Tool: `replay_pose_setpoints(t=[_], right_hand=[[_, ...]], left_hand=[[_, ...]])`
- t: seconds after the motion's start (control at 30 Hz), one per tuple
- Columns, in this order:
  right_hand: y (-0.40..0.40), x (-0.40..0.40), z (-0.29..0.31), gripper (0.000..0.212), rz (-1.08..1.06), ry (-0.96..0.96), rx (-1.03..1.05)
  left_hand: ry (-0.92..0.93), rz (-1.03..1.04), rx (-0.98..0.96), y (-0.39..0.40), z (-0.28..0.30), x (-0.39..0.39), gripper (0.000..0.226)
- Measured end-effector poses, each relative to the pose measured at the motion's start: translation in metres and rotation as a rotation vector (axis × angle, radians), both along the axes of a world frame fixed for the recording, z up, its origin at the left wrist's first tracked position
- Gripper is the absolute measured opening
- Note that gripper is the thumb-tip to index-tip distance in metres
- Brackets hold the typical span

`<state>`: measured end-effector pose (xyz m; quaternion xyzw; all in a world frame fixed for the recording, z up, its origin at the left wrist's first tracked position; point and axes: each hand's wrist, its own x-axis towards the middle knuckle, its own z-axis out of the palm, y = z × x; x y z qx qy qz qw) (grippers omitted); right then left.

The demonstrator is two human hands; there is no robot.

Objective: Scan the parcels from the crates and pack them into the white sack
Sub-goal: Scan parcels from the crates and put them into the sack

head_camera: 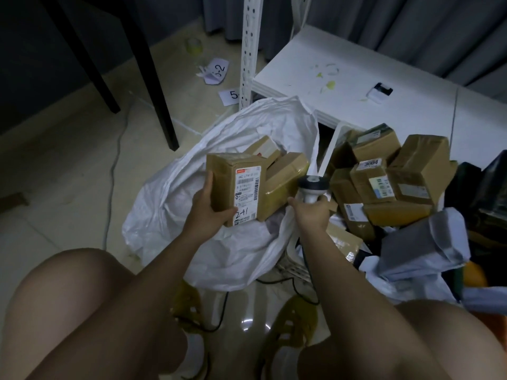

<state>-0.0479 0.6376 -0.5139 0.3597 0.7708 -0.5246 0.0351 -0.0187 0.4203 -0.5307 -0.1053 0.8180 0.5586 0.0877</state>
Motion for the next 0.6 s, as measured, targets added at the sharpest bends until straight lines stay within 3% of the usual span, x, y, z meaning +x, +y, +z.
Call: replay_pose_setpoints(t=[0.3, 0.43, 0.6], right_hand=[[-0.008, -0.019, -0.021, 0.063, -0.018, -0.062, 0.153], [-0.008, -0.024, -0.016, 0.046, -0.064, -0.08, 0.107], [0.008, -0.023, -0.007, 0.045, -0.028, -0.034, -0.044]], left_hand=[[0.0, -0.061, -0.087, 0.013, -0.021, -0.018, 0.113], [-0.001, -0.056, -0.065, 0.012, -0.025, -0.019, 0.114], [0.03, 0.031, 0.049, 0.007, -0.022, -0.015, 0.108]])
